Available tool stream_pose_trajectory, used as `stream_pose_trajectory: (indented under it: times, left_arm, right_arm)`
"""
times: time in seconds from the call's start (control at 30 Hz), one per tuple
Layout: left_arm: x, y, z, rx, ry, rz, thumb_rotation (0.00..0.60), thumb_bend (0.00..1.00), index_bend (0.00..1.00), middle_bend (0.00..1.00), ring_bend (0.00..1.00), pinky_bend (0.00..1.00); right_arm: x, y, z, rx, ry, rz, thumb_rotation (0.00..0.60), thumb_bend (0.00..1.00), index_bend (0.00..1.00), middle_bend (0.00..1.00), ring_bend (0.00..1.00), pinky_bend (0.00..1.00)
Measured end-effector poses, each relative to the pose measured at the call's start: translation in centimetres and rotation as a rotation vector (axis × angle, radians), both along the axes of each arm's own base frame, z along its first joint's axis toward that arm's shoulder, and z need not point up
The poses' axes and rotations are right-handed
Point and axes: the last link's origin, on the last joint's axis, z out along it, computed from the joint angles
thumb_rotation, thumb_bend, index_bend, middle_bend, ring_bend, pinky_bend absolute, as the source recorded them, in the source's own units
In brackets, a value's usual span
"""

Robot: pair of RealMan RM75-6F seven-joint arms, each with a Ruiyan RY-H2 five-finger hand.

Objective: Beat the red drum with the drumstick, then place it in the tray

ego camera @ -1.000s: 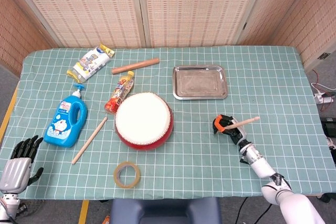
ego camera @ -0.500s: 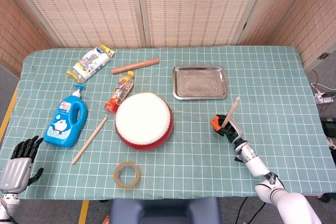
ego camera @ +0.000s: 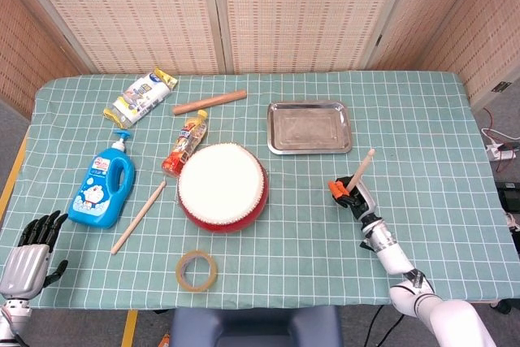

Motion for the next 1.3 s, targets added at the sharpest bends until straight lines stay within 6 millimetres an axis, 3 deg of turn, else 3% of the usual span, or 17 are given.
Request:
stream_pose_trajectory:
  times: [0.17, 0.23, 0.5, 0.93, 1.13, 1.3]
  left_arm:
    - [0.0, 0.0, 0.1, 0.004, 0.000, -0.003, 0.600, 0.27, 0.02, 0.00, 0.00, 0.00]
    - [-0.1, 0.0, 0.1, 0.004, 0.000, -0.002, 0.600, 0.27, 0.02, 0.00, 0.00, 0.00]
    - [0.0, -0.1, 0.3, 0.011, -0.004, -0.016, 0.600, 0.27, 0.02, 0.00, 0.00, 0.00]
    - [0.7, -0.2, 0.5, 0.010, -0.002, -0.048, 0.600, 0.27, 0.02, 0.01, 0.00, 0.00]
    - [0.5, -0.3, 0.6, 0.016, -0.003, -0.043, 0.600, 0.27, 0.02, 0.01, 0.00, 0.00]
    - [0.4, -0.3, 0.5, 0.011, -0.004, -0.042, 0.600, 0.27, 0.02, 0.01, 0.00, 0.00]
  right_arm:
    - [0.5, 0.0, 0.4, -0.026, 0.029, 0.036, 0.478, 0.73, 1.00, 1.00, 1.00, 1.00]
    - [0.8, -0.2, 0.8, -0.042, 0.066, 0.064, 0.503, 0.76, 1.00, 1.00, 1.00, 1.00]
    - [3.1, -1.7, 2.9, -0.148, 0.324, 0.224, 0.546, 0.78, 1.00, 1.00, 1.00, 1.00]
    - [10.9, -4.7, 5.3, -0.450, 1.111, 0.471, 0.547, 0.78, 1.00, 1.00, 1.00, 1.00]
    - [15.1, -6.0, 5.0, -0.584, 1.431, 0.540, 0.546, 0.78, 1.00, 1.00, 1.00, 1.00]
    - [18.0, -6.8, 4.0, -0.628, 1.578, 0.590, 0.544, 0.78, 1.00, 1.00, 1.00, 1.00]
